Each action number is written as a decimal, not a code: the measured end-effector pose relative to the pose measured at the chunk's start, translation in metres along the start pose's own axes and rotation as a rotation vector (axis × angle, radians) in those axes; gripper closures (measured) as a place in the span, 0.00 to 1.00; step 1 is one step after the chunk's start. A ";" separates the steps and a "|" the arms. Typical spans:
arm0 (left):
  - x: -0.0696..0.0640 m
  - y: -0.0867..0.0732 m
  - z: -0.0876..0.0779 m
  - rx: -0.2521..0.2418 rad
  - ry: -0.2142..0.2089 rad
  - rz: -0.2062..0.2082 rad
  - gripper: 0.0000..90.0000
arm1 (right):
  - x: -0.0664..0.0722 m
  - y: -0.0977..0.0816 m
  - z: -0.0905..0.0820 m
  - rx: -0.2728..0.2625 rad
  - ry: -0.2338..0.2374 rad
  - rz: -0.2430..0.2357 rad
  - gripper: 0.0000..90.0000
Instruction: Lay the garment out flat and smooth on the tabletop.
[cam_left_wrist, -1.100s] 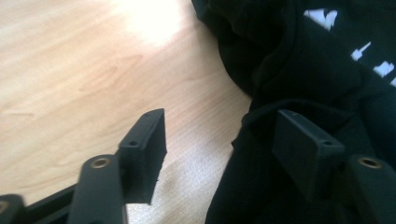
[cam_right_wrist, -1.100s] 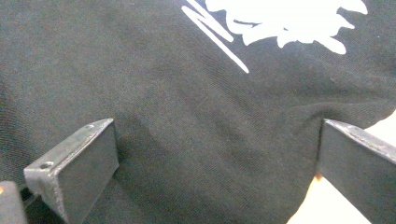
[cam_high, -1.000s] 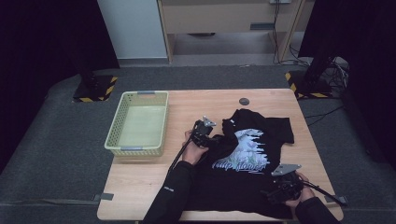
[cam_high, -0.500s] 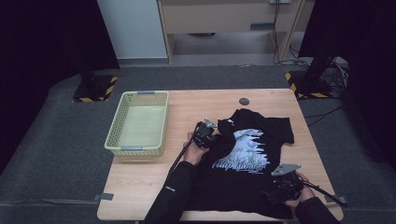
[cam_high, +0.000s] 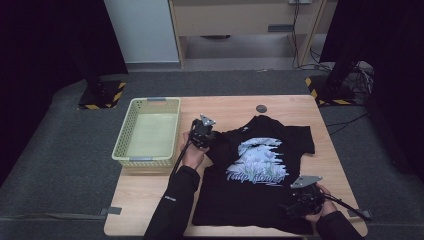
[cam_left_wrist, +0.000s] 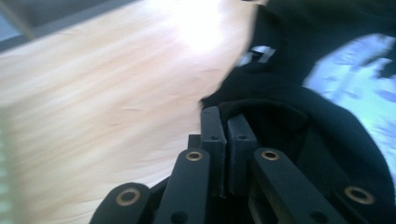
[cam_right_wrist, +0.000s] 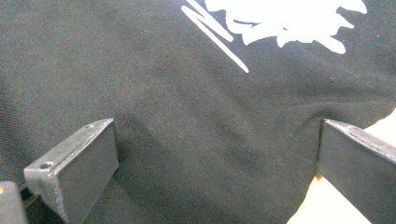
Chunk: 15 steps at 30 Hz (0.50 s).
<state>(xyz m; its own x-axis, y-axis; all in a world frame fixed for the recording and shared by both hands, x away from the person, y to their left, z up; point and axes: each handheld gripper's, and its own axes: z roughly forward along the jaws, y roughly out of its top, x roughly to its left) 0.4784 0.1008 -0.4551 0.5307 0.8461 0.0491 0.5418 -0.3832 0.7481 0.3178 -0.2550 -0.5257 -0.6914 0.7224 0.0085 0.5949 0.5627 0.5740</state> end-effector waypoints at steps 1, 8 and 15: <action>0.005 0.000 -0.002 0.006 0.032 0.001 0.98 | 0.000 0.000 0.000 0.000 0.001 -0.001 0.00; 0.033 -0.005 -0.011 0.064 0.235 -0.024 0.98 | 0.000 0.000 0.000 0.000 0.000 -0.001 0.00; 0.054 -0.012 -0.012 0.121 0.341 -0.093 0.97 | 0.000 0.000 0.000 -0.001 0.000 -0.001 0.00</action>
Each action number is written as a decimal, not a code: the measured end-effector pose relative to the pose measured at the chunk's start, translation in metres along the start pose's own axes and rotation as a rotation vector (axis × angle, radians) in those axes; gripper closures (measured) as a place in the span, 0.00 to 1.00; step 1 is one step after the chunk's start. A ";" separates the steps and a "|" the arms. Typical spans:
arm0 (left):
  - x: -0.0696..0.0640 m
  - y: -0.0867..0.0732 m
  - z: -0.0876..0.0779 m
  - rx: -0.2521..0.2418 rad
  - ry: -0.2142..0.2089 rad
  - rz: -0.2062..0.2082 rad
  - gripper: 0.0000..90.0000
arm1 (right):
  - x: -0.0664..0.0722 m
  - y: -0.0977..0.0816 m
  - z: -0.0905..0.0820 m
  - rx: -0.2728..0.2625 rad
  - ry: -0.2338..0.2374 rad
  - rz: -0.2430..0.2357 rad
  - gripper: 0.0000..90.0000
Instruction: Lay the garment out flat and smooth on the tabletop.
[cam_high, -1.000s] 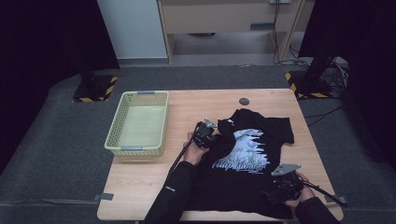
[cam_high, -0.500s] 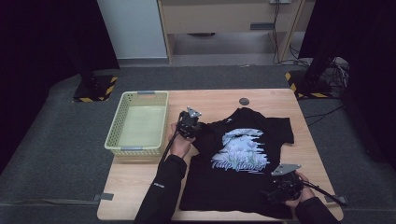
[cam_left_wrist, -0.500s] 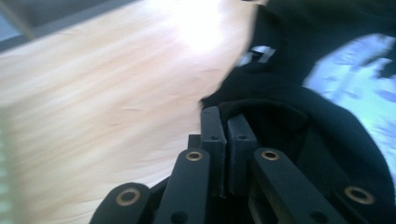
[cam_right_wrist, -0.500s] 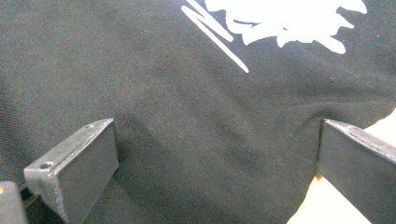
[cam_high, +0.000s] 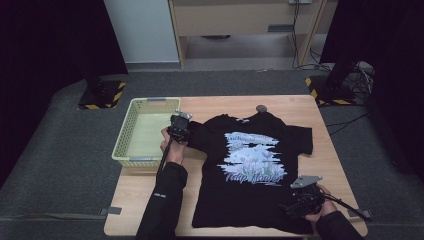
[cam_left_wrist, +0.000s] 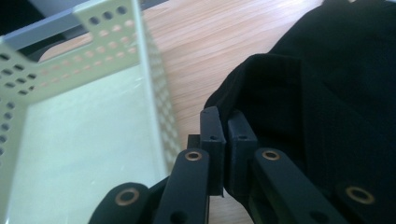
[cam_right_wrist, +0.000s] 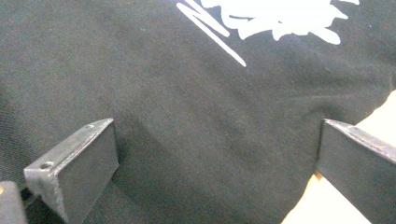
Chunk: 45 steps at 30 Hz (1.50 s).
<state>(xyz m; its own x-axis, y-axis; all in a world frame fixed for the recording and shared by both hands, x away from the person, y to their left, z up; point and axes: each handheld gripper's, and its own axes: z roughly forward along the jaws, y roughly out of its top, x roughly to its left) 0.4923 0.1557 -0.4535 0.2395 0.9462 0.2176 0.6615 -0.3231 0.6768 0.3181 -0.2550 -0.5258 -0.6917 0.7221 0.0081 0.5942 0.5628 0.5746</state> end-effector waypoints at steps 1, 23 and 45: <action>0.001 0.000 0.000 -0.003 0.004 -0.009 0.96 | 0.000 0.000 0.000 0.000 0.000 0.000 0.00; -0.070 -0.005 0.029 -0.087 -0.302 -0.022 0.39 | 0.000 0.000 0.000 0.000 0.000 0.001 0.00; -0.068 -0.012 0.077 -0.037 -0.208 -0.066 0.33 | -0.008 0.004 0.003 0.004 0.005 -0.006 0.00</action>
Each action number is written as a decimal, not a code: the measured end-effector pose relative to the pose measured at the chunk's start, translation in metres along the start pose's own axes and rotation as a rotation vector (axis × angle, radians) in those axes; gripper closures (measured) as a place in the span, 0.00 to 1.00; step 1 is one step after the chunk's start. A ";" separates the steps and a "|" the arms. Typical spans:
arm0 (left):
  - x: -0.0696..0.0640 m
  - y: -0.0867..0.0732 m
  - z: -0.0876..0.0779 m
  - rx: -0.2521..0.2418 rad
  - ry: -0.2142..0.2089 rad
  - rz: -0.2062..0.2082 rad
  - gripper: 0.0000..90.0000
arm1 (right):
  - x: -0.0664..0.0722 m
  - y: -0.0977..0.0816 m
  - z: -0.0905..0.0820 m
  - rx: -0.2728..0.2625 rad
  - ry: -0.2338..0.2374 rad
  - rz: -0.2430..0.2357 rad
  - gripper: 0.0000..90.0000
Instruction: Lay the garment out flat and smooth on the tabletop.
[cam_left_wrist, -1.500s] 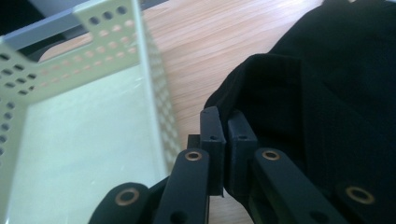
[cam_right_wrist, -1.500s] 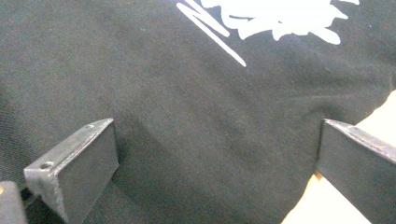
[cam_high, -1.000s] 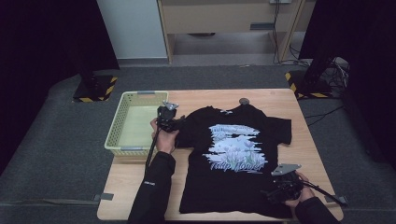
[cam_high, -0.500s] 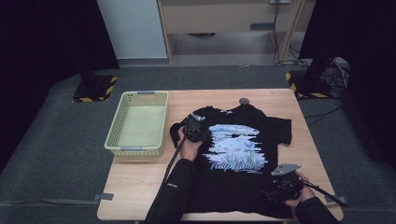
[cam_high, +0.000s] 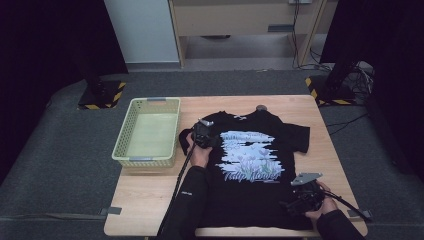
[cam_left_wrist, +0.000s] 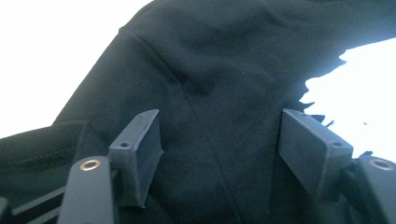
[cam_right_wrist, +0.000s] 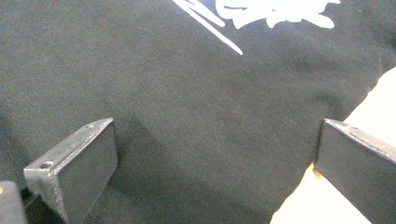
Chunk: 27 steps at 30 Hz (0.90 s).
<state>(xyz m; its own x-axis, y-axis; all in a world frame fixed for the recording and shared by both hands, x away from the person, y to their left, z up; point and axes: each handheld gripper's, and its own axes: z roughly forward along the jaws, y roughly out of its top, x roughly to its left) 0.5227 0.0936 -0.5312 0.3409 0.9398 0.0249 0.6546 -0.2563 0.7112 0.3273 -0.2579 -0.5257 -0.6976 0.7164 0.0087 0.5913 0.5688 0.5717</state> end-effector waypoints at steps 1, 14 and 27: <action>0.001 0.000 0.001 -0.004 -0.005 -0.004 0.32 | -0.001 0.001 0.000 0.001 -0.002 0.002 0.00; 0.000 0.008 -0.029 -0.027 -0.015 0.020 0.31 | -0.005 0.004 -0.001 0.018 0.019 0.063 0.01; -0.007 -0.012 -0.099 -0.075 -0.181 0.089 0.26 | -0.015 0.008 -0.017 -0.097 -0.064 0.163 0.01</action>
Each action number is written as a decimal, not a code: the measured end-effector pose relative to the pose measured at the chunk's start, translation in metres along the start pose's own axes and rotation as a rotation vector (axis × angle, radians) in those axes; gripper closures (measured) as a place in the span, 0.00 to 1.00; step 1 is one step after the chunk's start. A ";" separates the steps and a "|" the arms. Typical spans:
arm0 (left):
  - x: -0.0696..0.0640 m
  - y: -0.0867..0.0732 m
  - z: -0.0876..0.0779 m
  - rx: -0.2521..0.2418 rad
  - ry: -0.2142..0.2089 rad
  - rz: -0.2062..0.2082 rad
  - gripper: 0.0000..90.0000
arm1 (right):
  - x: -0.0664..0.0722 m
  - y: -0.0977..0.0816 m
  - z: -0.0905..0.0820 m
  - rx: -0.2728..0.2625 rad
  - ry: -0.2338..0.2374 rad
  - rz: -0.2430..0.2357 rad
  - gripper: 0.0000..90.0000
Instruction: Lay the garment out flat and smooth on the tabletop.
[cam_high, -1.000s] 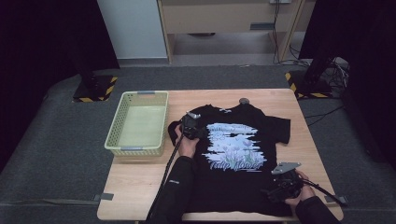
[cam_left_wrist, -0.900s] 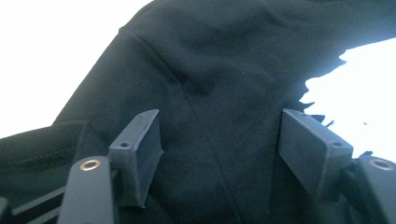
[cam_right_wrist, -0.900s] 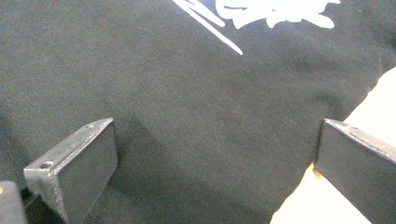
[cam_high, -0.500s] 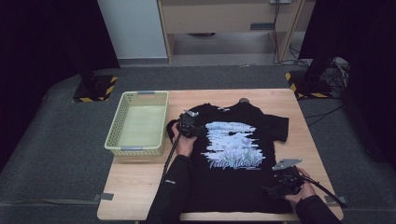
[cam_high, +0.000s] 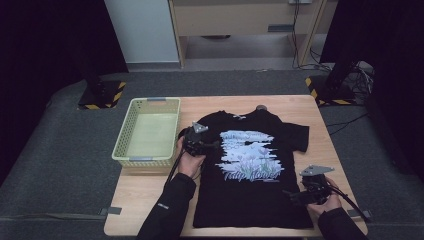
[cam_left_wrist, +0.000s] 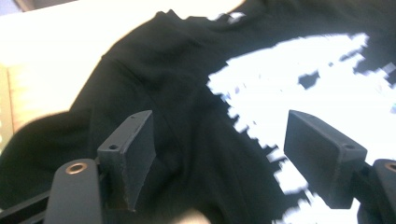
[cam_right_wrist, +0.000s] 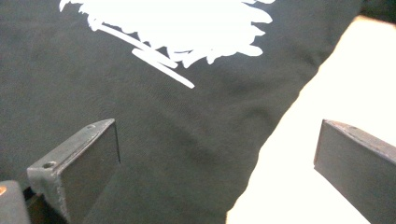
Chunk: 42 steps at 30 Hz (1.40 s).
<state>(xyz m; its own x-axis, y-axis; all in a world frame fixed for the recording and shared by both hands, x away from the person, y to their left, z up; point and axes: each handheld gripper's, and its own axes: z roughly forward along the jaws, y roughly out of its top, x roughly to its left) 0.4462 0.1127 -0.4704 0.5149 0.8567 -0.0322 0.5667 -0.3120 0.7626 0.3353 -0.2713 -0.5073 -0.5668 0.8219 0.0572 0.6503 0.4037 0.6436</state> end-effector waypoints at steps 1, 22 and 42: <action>-0.002 -0.003 -0.004 0.004 -0.010 0.008 0.26 | -0.001 0.000 -0.001 -0.011 -0.010 0.005 0.01; -0.021 -0.069 -0.045 0.048 -0.071 0.085 0.18 | -0.017 -0.006 -0.007 -0.045 -0.098 0.060 0.00; 0.007 -0.127 -0.079 0.121 -0.020 0.122 0.09 | -0.044 -0.022 -0.008 -0.044 -0.153 0.137 0.00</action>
<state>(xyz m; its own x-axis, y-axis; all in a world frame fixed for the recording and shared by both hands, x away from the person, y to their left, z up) 0.3270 0.1909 -0.5160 0.5968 0.8013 0.0425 0.5717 -0.4618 0.6781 0.3418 -0.3196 -0.5177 -0.3890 0.9207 0.0324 0.6913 0.2685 0.6708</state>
